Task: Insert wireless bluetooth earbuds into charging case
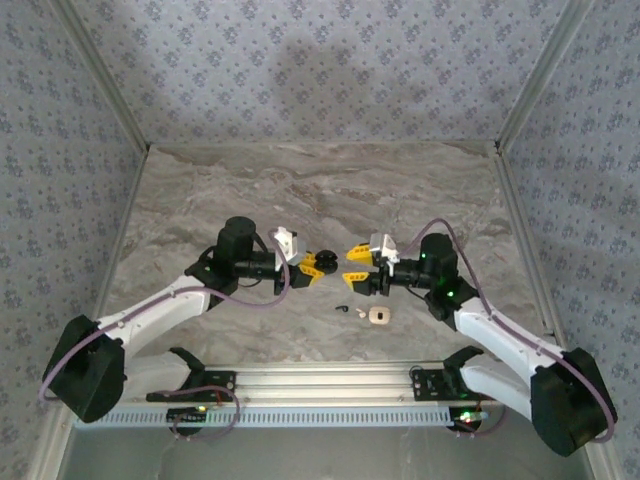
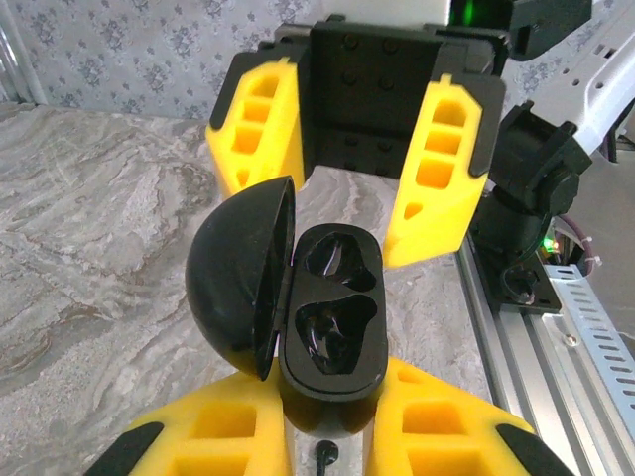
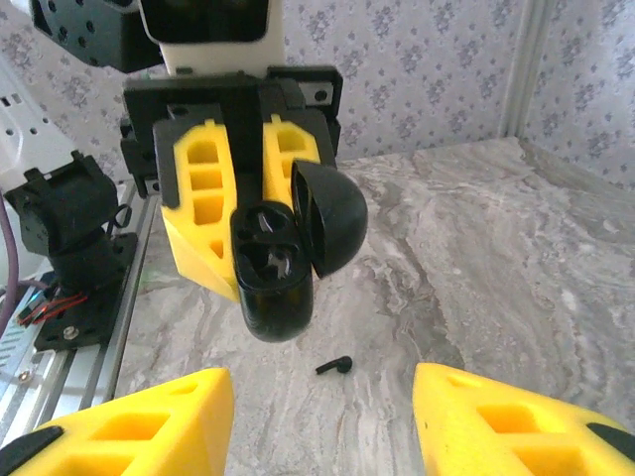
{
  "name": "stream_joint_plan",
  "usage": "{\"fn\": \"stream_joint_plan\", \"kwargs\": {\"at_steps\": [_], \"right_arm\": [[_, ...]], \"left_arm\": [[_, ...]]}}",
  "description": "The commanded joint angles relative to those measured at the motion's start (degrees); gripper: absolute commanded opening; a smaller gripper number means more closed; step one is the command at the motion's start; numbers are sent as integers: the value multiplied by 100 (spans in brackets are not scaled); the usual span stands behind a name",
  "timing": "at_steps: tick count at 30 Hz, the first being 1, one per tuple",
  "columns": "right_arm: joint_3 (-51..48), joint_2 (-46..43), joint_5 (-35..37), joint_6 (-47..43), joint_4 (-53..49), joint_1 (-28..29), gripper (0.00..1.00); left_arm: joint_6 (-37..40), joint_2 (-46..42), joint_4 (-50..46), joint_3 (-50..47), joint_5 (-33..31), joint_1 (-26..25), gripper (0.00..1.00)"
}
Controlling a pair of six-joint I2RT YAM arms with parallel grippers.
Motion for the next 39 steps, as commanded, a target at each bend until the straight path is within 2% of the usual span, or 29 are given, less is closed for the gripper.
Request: {"fn": "stream_joint_plan", "kwargs": {"at_steps": [1, 9, 13, 18, 29, 35, 39], "right_arm": [[-14, -475, 212, 85, -430, -30, 53], [385, -1165, 176, -346, -1241, 269, 51], [828, -861, 264, -1025, -1925, 704, 50], [1137, -330, 126, -1315, -1963, 868, 50], [1523, 531, -64, -1455, -1892, 743, 52], [1556, 780, -85, -1104, -1679, 468, 55], [1541, 793, -276, -884, -1633, 346, 56]], "left_arm": [[107, 17, -31, 167, 15, 47, 17], [273, 51, -332, 272, -21, 51, 17], [282, 15, -347, 249, -30, 44, 17], [298, 28, -359, 252, -5, 45, 17], [422, -7, -509, 300, 103, 45, 17], [467, -27, -570, 300, 102, 52, 16], [432, -1, -545, 252, -244, 51, 16]]}}
